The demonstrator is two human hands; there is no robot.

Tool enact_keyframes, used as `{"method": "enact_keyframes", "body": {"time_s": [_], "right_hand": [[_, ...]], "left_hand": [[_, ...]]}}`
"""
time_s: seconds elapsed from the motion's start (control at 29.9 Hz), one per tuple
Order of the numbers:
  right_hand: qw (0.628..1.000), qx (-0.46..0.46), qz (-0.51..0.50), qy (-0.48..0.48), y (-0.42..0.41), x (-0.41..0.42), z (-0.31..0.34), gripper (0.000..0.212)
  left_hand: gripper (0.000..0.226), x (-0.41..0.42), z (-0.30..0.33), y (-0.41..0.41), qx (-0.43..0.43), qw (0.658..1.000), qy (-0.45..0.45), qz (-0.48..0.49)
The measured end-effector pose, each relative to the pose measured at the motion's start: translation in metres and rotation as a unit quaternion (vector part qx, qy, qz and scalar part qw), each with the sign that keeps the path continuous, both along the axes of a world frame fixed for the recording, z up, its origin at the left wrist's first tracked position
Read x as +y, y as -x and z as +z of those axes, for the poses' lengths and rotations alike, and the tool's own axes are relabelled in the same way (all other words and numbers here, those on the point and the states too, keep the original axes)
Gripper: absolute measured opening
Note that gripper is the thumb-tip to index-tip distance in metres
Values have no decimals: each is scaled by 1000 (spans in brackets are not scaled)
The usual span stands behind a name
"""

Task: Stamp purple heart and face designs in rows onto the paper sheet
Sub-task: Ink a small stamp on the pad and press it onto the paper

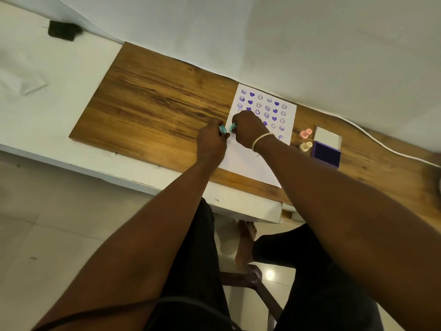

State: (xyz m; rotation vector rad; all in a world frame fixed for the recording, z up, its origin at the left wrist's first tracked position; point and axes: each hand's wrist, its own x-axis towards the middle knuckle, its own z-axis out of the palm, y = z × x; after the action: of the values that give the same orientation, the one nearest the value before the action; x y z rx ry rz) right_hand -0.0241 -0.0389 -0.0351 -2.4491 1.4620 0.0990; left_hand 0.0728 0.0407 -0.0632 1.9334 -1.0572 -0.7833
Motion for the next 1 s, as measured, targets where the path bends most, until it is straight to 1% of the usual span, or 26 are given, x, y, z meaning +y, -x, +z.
{"method": "enact_keyframes", "body": {"time_s": [0.17, 0.4, 0.64, 0.77, 0.84, 0.9, 0.97, 1.0], "right_hand": [[1000, 8, 5, 7, -2, 4, -4, 27], [999, -8, -19, 27, -1, 11, -18, 20], [999, -1, -24, 29, -3, 12, -16, 25], [1000, 13, 0, 8, -2, 6, -10, 28], [998, -47, -32, -17, 3, -1, -2, 27], [980, -153, -125, -21, 14, -9, 11, 22], [934, -257, -243, -49, 34, -19, 26, 18], [901, -308, -295, -82, 46, -23, 35, 16]], "left_hand": [[34, 0, -1, 2, 10, 1000, 1, 12], [34, 0, -1, -4, 13, 1000, -7, 20], [34, 2, -2, -4, 3, 1000, -17, 9], [35, 3, 2, 4, 11, 1000, -22, 10], [33, 5, 4, 6, 16, 1000, -17, 10], [32, 6, 6, 4, 29, 999, -8, 15], [31, 7, 10, 2, 41, 999, 7, 25], [30, 8, 14, 2, 45, 998, 14, 32]]}}
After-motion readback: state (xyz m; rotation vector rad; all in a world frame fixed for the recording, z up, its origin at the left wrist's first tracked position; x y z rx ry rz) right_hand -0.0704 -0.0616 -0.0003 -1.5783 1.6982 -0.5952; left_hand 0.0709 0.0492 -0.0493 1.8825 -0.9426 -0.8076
